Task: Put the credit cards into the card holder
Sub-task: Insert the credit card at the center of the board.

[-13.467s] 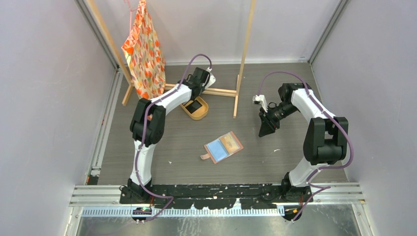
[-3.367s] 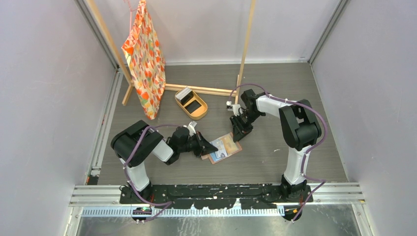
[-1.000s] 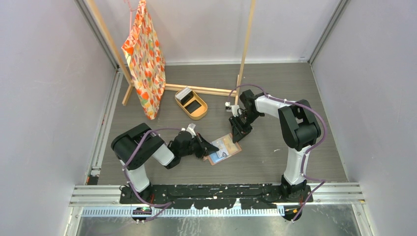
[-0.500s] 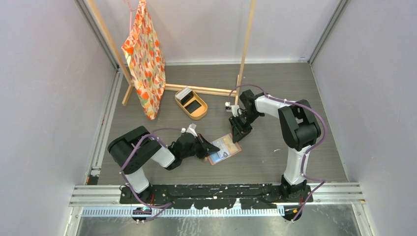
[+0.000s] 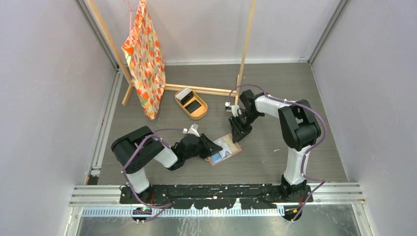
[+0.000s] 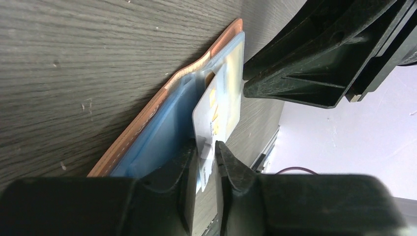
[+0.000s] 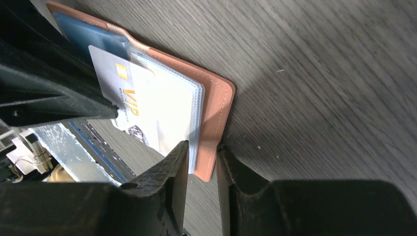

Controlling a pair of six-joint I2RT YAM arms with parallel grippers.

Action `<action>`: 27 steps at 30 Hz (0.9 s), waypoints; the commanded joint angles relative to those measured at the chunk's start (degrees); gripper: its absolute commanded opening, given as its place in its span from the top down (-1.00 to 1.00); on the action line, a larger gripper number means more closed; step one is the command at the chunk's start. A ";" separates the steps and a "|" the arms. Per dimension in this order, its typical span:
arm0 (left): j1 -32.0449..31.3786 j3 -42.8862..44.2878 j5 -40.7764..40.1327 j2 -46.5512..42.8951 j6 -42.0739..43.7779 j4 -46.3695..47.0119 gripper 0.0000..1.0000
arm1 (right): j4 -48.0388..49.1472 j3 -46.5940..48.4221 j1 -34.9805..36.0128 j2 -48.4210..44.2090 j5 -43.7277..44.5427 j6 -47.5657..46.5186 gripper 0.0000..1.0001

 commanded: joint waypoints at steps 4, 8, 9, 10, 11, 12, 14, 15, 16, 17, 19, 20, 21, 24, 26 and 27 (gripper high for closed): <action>-0.49 0.46 -0.97 -2.39 1.72 -5.64 0.21 | -0.77 1.82 0.49 -3.42 -0.50 -1.41 0.30; -0.43 0.82 -1.24 -5.91 3.46 -10.37 0.17 | -0.75 1.56 0.44 -4.72 -0.07 -1.71 0.21; -0.42 1.04 -1.24 -6.49 3.91 -11.56 0.17 | -0.74 1.59 0.45 -5.00 -0.02 -1.88 0.17; -0.41 1.24 -1.26 -7.10 4.39 -12.74 0.17 | -0.76 1.58 0.49 -5.26 0.16 -1.96 0.15; -0.45 1.62 -1.20 -7.55 4.84 -13.95 0.17 | -0.77 1.56 0.44 -5.47 0.26 -2.10 0.13; -0.41 1.86 -1.13 -7.83 5.27 -15.06 0.17 | -0.75 1.55 0.37 -5.85 0.36 -2.17 0.13; -0.41 2.12 -0.98 -8.17 5.86 -16.35 0.16 | -0.72 1.39 0.36 -6.41 0.37 -2.29 0.13; -0.41 2.12 -0.93 -8.27 5.94 -16.61 0.16 | -0.65 1.30 0.43 -6.61 0.42 -2.22 0.12; -0.41 1.98 -0.95 -8.35 6.00 -16.65 0.17 | -0.63 1.34 0.42 -6.66 0.38 -2.23 0.12; -0.41 1.89 -0.95 -8.45 6.10 -16.61 0.18 | -0.60 1.29 0.37 -6.67 0.37 -2.29 0.13; -0.41 1.89 -0.83 -8.79 6.34 -17.09 0.20 | -0.67 1.27 0.41 -6.60 0.37 -2.28 0.13; -0.41 2.06 -0.75 -9.05 6.57 -17.64 0.21 | -0.67 1.27 0.39 -6.59 0.33 -2.29 0.13; -0.48 2.24 -0.81 -9.43 6.86 -18.35 0.22 | -0.71 1.28 0.39 -6.52 0.29 -2.31 0.13; -0.41 2.75 -1.10 -10.72 7.84 -20.77 0.24 | -0.77 1.29 0.41 -6.59 0.21 -2.51 0.13; -0.41 2.78 -1.33 -11.56 8.27 -21.82 0.27 | -0.84 1.30 0.40 -6.54 0.13 -2.52 0.13; -0.41 2.76 -1.54 -12.19 8.41 -22.41 0.27 | -0.88 1.33 0.41 -6.54 0.11 -2.64 0.13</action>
